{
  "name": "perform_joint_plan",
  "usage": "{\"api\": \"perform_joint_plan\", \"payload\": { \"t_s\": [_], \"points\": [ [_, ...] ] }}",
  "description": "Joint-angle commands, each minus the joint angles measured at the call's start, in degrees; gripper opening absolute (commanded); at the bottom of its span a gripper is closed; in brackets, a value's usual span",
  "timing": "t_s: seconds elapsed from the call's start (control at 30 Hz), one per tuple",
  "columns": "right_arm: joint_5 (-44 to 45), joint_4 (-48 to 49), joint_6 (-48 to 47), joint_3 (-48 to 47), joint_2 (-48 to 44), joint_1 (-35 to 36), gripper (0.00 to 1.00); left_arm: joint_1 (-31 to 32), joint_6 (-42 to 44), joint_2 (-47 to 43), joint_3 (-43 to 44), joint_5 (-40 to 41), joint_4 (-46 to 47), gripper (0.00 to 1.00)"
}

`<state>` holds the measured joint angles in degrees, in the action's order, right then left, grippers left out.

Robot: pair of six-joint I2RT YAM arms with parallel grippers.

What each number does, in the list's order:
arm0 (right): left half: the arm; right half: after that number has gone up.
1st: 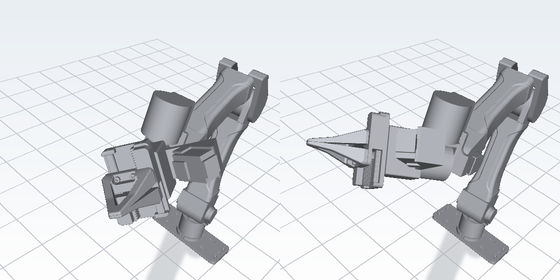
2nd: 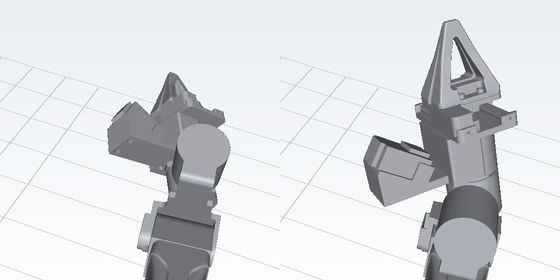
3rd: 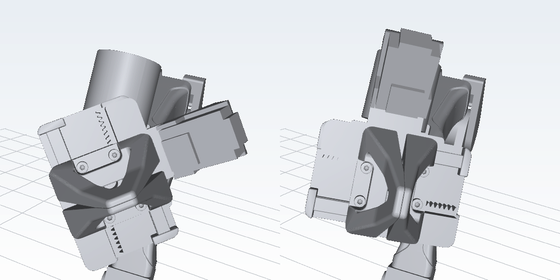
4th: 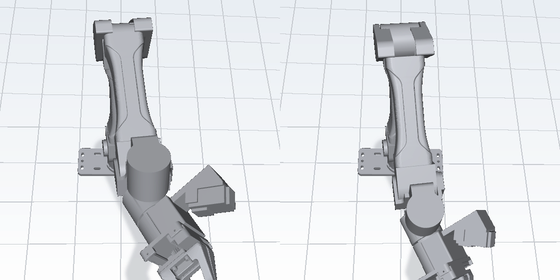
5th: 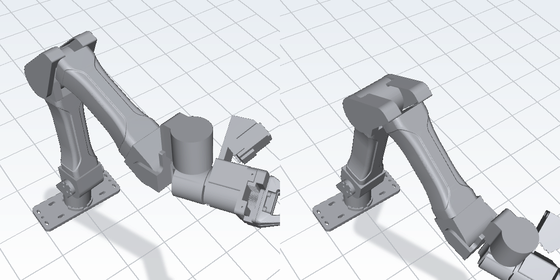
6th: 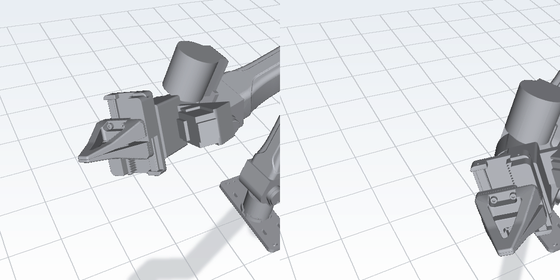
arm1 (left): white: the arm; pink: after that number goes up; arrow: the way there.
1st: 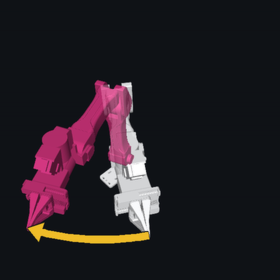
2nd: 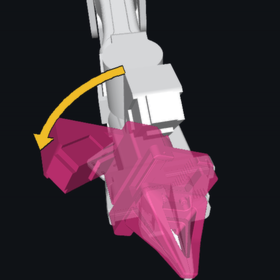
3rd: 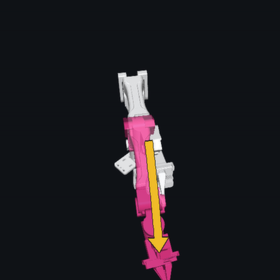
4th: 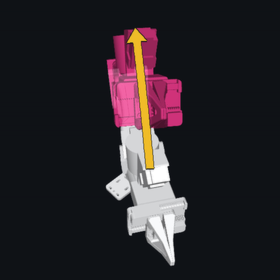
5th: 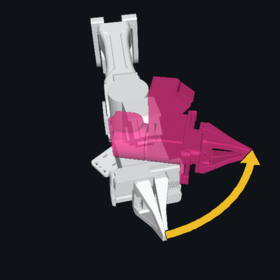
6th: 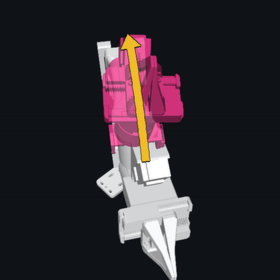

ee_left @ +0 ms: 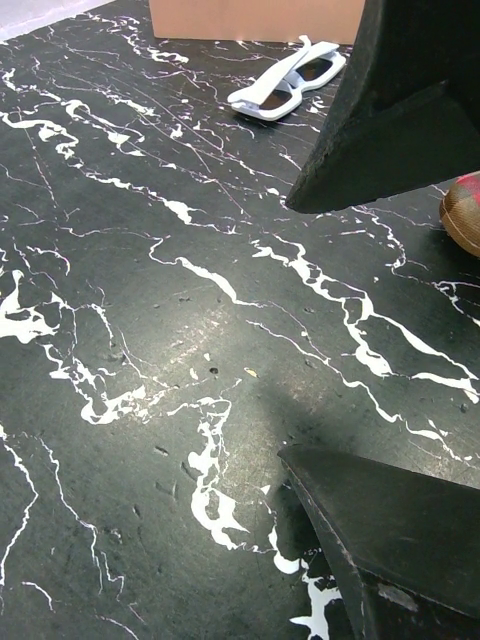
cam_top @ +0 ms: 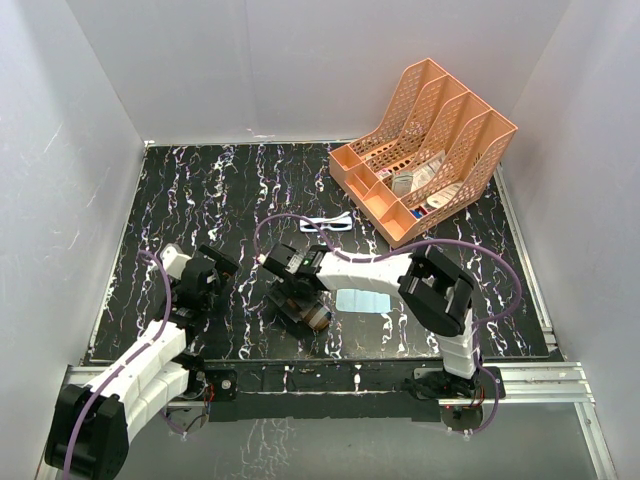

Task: Organize the sunglasses
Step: Pick up the sunglasses case from the center of the board.

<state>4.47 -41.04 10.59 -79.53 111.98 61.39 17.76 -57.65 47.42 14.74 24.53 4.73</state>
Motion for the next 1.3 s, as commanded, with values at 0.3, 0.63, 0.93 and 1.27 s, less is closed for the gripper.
{"api": "perform_joint_plan", "payload": {
  "t_s": [0.3,0.63,0.93,1.27],
  "points": [
    [-0.7,-2.0,-1.9,-4.6,3.2,0.1,0.78,-0.5,0.4,-1.3,-1.3,-0.7,0.9,0.99],
    [-3.8,-1.8,-2.0,-3.4,3.8,0.1,0.78,-0.8,0.5,-1.2,-1.3,-1.1,1.3,0.99],
    [-7.0,-1.5,-2.4,-2.4,4.2,0.0,0.77,-1.0,0.4,-0.9,-1.3,-1.6,1.7,0.99],
    [-7.8,-1.5,-2.2,-2.0,3.8,-0.2,0.71,-1.0,0.3,-1.1,-1.7,-1.9,1.8,0.99]
  ]
}}
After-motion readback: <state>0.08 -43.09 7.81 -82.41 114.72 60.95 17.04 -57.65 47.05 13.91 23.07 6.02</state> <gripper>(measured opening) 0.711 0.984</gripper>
